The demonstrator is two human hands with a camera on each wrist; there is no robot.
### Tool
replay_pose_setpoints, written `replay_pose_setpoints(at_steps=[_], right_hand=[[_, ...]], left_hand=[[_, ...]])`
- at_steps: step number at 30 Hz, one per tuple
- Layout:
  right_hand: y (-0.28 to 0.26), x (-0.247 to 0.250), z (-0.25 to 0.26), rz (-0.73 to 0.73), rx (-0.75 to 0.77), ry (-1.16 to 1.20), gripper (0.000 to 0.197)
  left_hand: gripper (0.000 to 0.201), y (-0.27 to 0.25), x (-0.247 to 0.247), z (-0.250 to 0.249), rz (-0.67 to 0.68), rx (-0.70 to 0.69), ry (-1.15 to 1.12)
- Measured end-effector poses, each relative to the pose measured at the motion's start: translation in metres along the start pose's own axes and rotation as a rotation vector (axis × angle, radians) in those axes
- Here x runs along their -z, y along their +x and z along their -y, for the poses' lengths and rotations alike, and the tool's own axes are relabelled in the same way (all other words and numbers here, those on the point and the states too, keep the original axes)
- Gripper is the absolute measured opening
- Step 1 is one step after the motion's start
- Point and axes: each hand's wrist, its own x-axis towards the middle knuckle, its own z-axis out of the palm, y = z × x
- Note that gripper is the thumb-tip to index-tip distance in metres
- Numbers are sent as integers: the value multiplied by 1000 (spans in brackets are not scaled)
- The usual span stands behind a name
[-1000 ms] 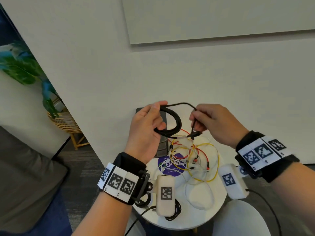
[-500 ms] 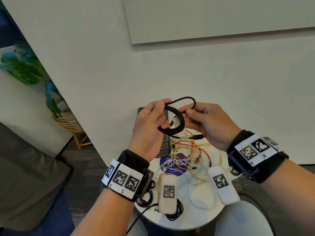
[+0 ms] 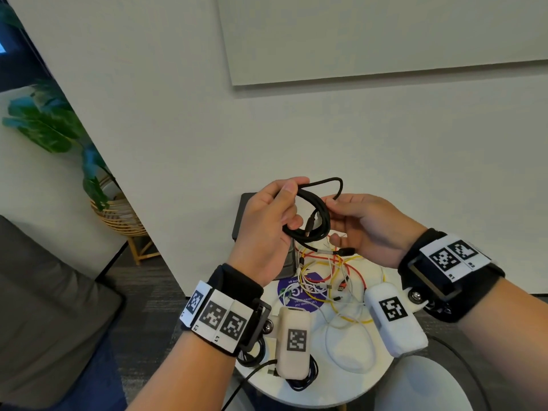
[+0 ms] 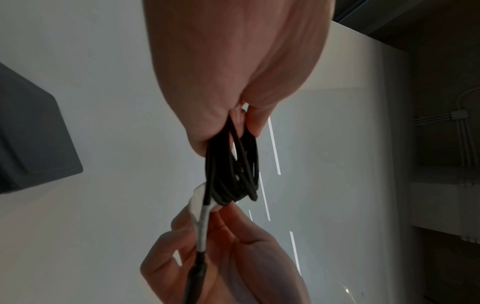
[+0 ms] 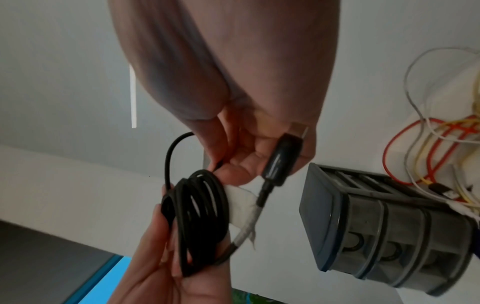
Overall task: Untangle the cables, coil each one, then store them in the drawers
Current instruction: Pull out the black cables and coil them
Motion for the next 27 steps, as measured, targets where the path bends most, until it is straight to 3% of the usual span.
replay_pose_setpoints(at_steps=[5,15,21,23,27], right_hand=[[-4,4,8,19,-30,-44,19],[-13,-2,9,64,-13,135,27],[-23,7,20,52,77,-222,40],[-25,9,25,13,174,-316,43],[-30,-2,25,-132,424,-576,18]], left_hand=[[27,-2,-1,1,18,1,-7],[26,0,-11,-7,87,-52,26],[25,0,-10,-13,97,-84,23],[25,1,-9,-13,73,-86,19],[25,2,-9,-9,42,-85,20]])
